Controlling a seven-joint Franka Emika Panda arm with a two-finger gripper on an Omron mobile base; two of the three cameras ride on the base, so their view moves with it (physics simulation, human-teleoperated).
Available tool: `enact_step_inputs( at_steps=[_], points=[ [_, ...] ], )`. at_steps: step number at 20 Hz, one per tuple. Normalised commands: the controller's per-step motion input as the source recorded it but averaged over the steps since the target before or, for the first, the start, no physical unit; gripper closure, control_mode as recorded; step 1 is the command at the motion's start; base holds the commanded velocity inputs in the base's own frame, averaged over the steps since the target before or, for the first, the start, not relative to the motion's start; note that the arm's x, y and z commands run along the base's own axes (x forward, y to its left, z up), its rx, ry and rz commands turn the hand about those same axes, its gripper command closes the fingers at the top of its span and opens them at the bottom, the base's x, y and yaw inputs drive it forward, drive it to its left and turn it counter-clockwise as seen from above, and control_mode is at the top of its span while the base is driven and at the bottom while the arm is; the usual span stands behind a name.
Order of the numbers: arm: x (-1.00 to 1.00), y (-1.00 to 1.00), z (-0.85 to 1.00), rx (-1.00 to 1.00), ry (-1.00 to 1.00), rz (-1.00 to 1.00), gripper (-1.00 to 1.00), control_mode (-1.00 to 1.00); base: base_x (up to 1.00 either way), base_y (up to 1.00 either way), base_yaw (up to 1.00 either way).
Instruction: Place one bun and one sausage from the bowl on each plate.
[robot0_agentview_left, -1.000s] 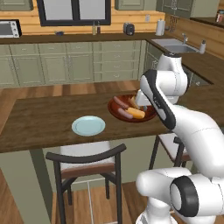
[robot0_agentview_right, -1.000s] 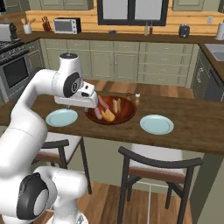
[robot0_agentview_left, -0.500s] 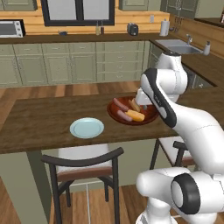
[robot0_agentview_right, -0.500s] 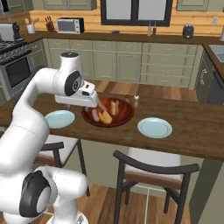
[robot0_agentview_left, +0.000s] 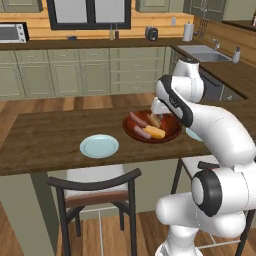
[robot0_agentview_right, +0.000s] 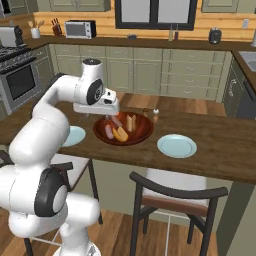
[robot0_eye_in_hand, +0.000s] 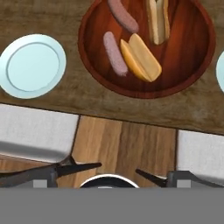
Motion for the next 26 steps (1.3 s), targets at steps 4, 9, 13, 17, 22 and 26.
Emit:
enact_step_inputs(
  at_steps=[4, 9, 13, 17, 22, 26],
  points=[
    [0.56, -0.46, -0.62, 0.03, 0.00, 0.13, -1.00, -1.00, 0.00, 0.00, 0.00],
    [0.56, -0.34, -0.65, 0.00, 0.03, 0.16, -1.00, -1.00, 0.00, 0.00, 0.00],
    [0.54, -0.12, -0.60, 0.00, 0.05, 0.18, -1.00, -1.00, 0.00, 0.00, 0.00],
    [0.60, 0.00, -0.55, -0.01, 0.08, 0.14, -1.00, -1.00, 0.00, 0.00, 0.00],
    [0.61, 0.00, -0.39, -0.05, 0.15, 0.11, -1.00, -1.00, 0.00, 0.00, 0.00],
    [0.49, 0.08, -0.34, -0.06, 0.15, 0.08, -1.00, -1.00, 0.00, 0.00, 0.00]
  ],
)
